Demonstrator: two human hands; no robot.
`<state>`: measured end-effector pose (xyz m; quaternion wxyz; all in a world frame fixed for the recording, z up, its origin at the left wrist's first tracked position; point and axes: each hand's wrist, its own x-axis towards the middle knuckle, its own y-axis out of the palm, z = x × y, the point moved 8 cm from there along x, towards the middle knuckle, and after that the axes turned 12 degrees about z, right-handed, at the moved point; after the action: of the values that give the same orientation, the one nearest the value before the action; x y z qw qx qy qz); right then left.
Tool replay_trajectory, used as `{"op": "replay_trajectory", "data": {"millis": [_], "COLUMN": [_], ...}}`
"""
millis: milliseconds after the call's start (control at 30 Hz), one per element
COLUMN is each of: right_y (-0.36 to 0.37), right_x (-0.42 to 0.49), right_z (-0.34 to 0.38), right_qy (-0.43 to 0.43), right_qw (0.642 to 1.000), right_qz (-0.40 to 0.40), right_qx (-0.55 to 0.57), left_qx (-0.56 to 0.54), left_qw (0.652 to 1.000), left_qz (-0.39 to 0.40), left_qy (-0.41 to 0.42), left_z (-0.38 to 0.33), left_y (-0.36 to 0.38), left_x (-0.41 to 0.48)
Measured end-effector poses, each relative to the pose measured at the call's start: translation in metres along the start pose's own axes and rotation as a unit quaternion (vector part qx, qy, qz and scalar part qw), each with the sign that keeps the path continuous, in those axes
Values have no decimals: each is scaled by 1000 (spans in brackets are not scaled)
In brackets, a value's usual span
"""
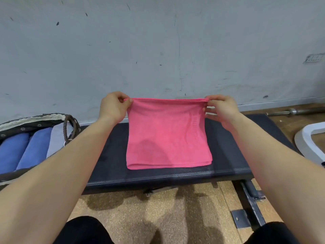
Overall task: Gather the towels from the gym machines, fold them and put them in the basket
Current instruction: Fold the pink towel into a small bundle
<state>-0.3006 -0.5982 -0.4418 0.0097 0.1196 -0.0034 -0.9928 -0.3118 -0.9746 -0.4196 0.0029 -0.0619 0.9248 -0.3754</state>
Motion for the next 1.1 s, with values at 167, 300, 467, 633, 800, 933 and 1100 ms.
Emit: {"op": "replay_trajectory", "data": {"millis": [167,300,467,633,800,933,1100], "right_y": [-4,-13,-15,-14,-12,-14,-15], "right_x": [-26,-55,-80,-78,-83,-86,-91], "right_z": [-31,-60,-89,-82,-91,-86,-82], "right_qy": [35,36,34,38,47,30,22], "right_qw": [999,998,992,965,935,924,920], "right_qz": [-4,0,3,32,66,74,82], "right_qx": [-2,-56,-123,-258,-345,-375,-384], "left_qx": [7,-4,-6,42,88,133,166], "left_qw": [999,999,996,987,972,961,952], "left_qz": [39,54,85,151,201,217,222], "left_qy": [13,-2,-6,33,81,106,127], "left_z": [9,22,42,43,46,42,38], "left_y": [17,25,36,36,44,47,44], "left_x": [-36,-77,-124,-129,-137,-140,-141]}}
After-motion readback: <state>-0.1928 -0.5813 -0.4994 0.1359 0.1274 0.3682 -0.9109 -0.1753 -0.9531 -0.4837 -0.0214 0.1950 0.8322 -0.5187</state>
